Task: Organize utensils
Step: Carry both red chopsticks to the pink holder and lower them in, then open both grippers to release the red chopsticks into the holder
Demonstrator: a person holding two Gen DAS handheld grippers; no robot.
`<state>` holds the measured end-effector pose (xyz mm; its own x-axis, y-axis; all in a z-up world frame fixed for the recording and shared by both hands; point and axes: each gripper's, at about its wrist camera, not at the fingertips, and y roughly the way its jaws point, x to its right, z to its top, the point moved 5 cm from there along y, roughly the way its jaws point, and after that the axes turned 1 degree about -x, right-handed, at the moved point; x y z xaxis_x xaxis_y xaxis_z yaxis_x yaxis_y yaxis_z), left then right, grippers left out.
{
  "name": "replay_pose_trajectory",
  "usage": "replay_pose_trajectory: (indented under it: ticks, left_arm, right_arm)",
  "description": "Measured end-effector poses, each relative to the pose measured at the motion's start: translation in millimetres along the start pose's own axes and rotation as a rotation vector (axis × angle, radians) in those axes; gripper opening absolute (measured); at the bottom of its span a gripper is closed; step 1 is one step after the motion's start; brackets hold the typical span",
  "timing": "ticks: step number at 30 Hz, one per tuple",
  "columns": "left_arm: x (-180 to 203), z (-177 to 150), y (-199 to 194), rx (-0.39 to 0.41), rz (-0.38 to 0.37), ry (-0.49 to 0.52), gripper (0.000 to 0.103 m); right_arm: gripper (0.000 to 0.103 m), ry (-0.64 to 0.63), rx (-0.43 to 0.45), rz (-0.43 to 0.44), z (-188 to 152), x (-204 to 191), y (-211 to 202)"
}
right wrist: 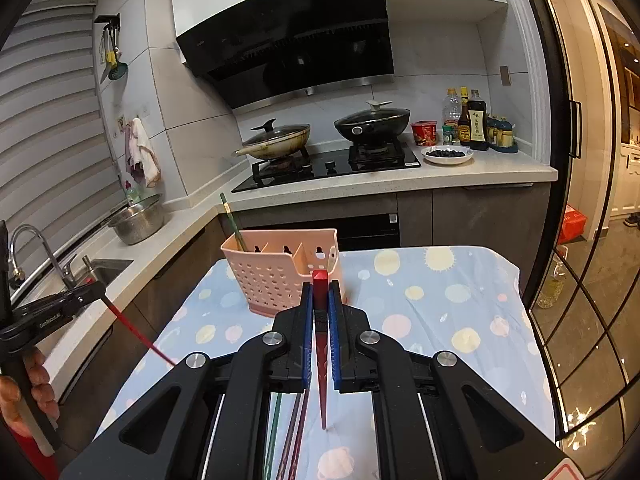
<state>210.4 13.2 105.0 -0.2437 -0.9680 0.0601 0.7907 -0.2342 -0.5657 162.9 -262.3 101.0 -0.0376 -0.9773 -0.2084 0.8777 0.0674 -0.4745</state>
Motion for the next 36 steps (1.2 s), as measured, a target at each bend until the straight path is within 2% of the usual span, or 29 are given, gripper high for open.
replay_pose_trajectory:
  ticks: [9,17,23,30,36]
  left_arm:
    - [7,56,13,0.067,-0.017,0.001,0.007]
    - [15,139,15,0.171,-0.025,0.005,0.007]
    - [25,194,27,0.218,-0.049,0.007,0.007]
    - [36,212,63,0.200,-0.098,-0.023,0.007]
    - [43,190,108,0.113,-0.116,-0.039,0.007]
  right_arm:
    - [0.007,-0.011,0.049,0.028,61,-16,34]
    - [0.007,-0.014,0.133,0.039,135,-32,55]
    - [0.007,0.002,0.156,0.050,177,-42,80]
    - [0.007,0.021,0.124,0.076,184,-48,120]
    - [0.007,0.010,0.042,0.067,157,-47,155]
